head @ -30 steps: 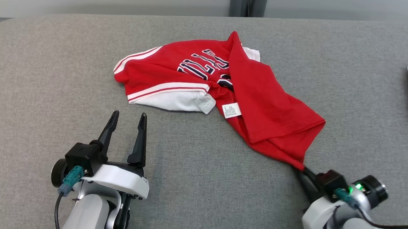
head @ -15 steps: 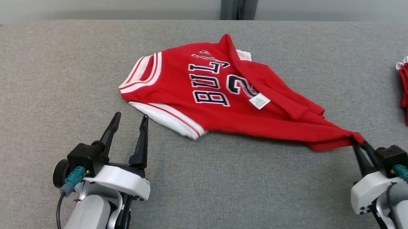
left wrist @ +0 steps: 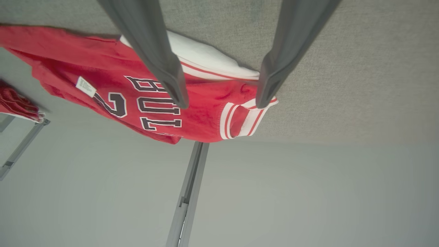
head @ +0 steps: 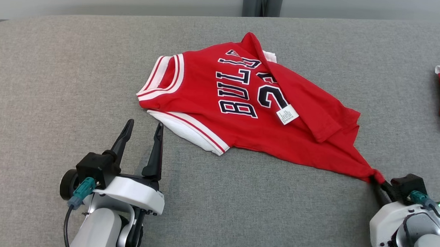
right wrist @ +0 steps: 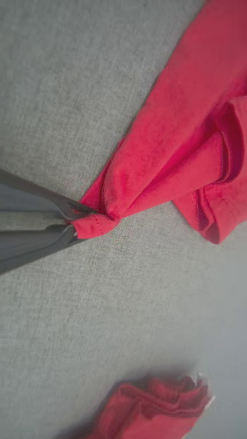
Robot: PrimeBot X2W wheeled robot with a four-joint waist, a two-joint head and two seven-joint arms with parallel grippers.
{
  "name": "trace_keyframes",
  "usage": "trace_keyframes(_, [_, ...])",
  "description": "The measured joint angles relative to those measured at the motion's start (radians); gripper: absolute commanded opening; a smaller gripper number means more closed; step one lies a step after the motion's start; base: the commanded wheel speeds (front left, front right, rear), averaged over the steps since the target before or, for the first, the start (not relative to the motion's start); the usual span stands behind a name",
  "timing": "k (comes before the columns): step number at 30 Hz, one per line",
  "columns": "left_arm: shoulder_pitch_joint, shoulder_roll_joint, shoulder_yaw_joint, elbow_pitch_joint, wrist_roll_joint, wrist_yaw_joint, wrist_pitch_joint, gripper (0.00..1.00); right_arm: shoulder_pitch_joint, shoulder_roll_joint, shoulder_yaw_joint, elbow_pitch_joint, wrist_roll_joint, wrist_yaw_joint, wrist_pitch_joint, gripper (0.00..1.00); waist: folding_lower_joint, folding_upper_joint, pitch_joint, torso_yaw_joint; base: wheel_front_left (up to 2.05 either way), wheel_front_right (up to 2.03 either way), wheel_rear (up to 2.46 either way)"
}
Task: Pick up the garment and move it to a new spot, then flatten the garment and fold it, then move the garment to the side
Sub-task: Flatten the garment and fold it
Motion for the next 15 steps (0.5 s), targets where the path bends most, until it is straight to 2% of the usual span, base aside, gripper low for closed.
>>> trace_keyframes(1, [-0.002, 0.001, -0.002, 0.002, 0.0, 0.0, 0.0, 1.0, 0.003, 0.007, 0.007, 0.004, 0.011, 0.0, 0.0, 1.0, 0.0, 0.0, 0.0, 0.001, 0.0, 0.0, 0.0])
trace_keyframes(6, [-0.002, 0.0, -0.007, 0.015, 0.0, -0.002, 0.0, 1.0, 0.001, 0.033, 0.008, -0.01, 0.072, 0.0, -0.017, 1.0, 0.0, 0.0, -0.012, 0.002, 0.0, 0.0, 0.0])
trace_keyframes(9, [0.008, 0.0, -0.006, 0.025, 0.001, -0.004, 0.0, 1.0, 0.002, 0.06, 0.007, -0.056, 0.106, 0.0, -0.039, 1.0, 0.0, 0.0, -0.025, -0.003, 0.0, 0.0, 0.0])
trace_keyframes(15, [0.013, 0.0, -0.015, 0.037, 0.002, -0.007, 0.0, 1.0, 0.01, 0.095, 0.004, -0.188, 0.104, 0.0, -0.128, 1.0, 0.0, 0.0, -0.045, -0.023, 0.0, 0.0, 0.0])
